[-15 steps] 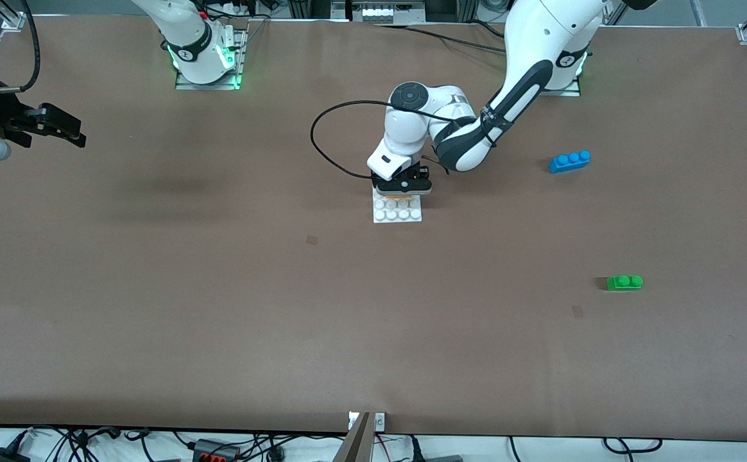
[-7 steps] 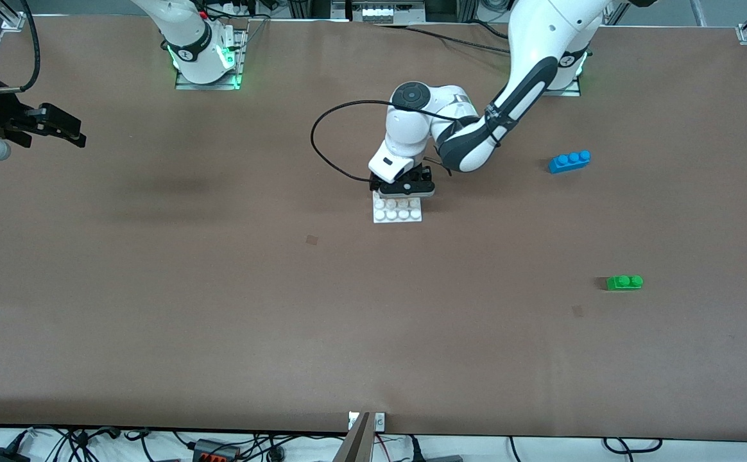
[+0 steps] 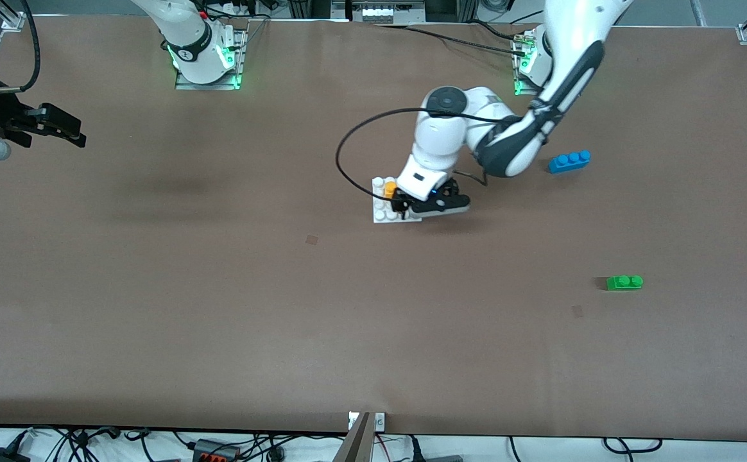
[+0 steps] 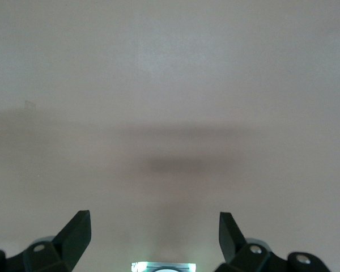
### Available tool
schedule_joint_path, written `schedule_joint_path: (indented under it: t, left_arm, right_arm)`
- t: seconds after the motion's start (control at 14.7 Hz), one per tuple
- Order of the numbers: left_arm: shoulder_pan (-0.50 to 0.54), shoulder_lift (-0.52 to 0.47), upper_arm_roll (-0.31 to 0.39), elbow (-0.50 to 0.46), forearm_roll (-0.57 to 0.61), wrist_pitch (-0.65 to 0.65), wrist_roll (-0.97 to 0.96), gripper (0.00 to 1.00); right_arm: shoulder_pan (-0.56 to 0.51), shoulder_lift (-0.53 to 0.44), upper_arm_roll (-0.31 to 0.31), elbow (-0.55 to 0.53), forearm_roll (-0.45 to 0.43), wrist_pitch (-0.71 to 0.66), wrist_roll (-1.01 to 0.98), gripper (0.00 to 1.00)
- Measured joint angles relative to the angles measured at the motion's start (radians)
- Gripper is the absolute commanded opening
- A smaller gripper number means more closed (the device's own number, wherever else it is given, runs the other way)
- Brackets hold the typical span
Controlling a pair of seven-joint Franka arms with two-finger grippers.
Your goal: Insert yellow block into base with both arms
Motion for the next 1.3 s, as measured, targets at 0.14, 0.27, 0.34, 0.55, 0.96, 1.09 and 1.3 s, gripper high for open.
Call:
schedule_joint_path:
  t: [0.14, 0.27, 0.34, 0.55, 0.96, 1.09, 1.3]
  left_arm:
    - [0.054, -0.061, 0.02, 0.01, -0.189, -0.084, 0.265, 1.0]
    - [0.089, -0.13, 0.099, 0.034, -0.338, -0.19, 0.477, 1.0]
    - [0.1, -0.163, 0.152, 0.052, -0.374, -0.247, 0.539, 1.0]
    - [0.15, -0.232, 0.261, 0.121, -0.393, -0.418, 0.668, 1.0]
    - [0.197, -0.296, 0.447, 0.33, -0.398, -0.755, 0.787, 1.0]
    - [0.197, -0.311, 0.451, 0.396, -0.401, -0.826, 0.787, 1.0]
    - [0.198, -0.316, 0.453, 0.417, -0.504, -0.844, 0.786, 1.0]
  right_arm:
    - [0.0, 0.0, 0.0, 0.0, 0.0, 0.0, 0.0, 1.0]
    - [0.0, 0.0, 0.0, 0.0, 0.0, 0.0, 0.0, 1.0]
    - [0.0, 0.0, 0.0, 0.0, 0.0, 0.0, 0.0, 1.0]
    - [0.0, 0.0, 0.0, 0.0, 0.0, 0.0, 0.0, 1.0]
    - [0.0, 0.0, 0.0, 0.0, 0.0, 0.0, 0.0, 1.0]
    - [0.0, 0.0, 0.0, 0.0, 0.0, 0.0, 0.0, 1.0]
    - [0.0, 0.0, 0.0, 0.0, 0.0, -0.006, 0.0, 1.0]
